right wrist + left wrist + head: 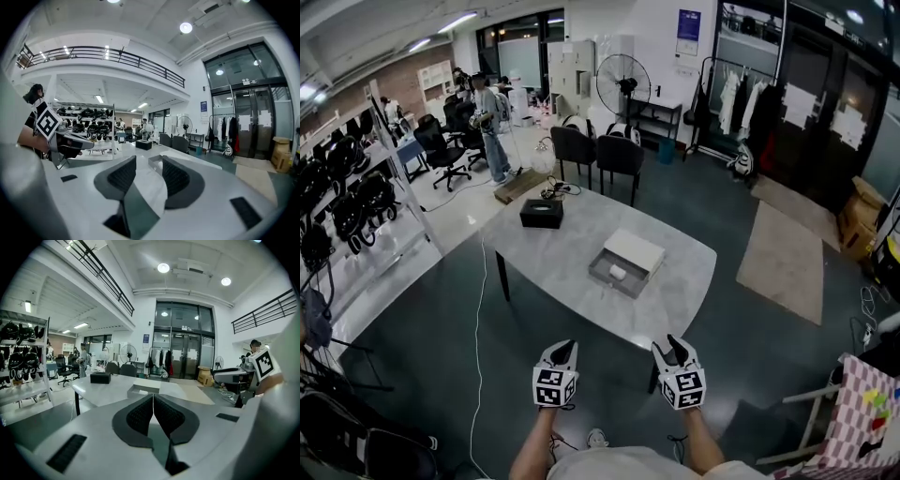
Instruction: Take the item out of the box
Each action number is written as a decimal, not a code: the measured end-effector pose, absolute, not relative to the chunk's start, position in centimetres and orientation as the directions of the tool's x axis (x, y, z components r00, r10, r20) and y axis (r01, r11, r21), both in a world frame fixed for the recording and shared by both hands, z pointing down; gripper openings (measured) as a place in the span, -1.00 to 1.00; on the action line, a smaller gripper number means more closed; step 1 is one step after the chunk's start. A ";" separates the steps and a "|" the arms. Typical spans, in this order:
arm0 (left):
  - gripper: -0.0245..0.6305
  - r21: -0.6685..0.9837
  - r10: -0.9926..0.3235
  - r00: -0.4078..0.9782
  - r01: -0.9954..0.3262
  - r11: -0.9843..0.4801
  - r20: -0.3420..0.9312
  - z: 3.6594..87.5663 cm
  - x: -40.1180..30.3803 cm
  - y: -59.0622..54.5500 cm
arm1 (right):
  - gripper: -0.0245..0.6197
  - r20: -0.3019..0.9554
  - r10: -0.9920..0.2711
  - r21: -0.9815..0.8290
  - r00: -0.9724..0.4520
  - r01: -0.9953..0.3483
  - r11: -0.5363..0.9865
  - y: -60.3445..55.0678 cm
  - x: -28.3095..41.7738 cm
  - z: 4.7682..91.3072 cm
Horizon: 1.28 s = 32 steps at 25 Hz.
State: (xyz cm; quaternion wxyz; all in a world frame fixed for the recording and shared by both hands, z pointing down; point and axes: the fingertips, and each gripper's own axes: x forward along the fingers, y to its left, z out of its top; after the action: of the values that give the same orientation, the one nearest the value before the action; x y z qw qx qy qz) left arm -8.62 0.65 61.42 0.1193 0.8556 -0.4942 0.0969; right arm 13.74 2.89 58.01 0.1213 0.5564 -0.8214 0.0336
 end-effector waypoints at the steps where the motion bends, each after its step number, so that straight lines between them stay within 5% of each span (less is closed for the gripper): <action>1: -0.87 0.108 -0.821 0.496 -0.867 -0.487 0.283 61.4 -8.8 -0.2 | -0.40 0.235 -0.907 0.080 -0.349 -0.923 0.376 2.0 13.5 57.9; 32: -0.87 0.123 -0.792 0.513 -0.856 -0.502 0.331 64.4 -11.4 -9.5 | -0.40 0.300 -0.881 0.067 -0.366 -0.913 0.402 -7.2 9.8 61.2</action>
State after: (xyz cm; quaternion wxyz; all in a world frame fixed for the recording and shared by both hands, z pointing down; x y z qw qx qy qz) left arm -11.36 -9.54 64.44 0.1366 0.8589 -0.4797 0.1163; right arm 9.80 -7.16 61.18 0.1456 0.5439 -0.8246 0.0554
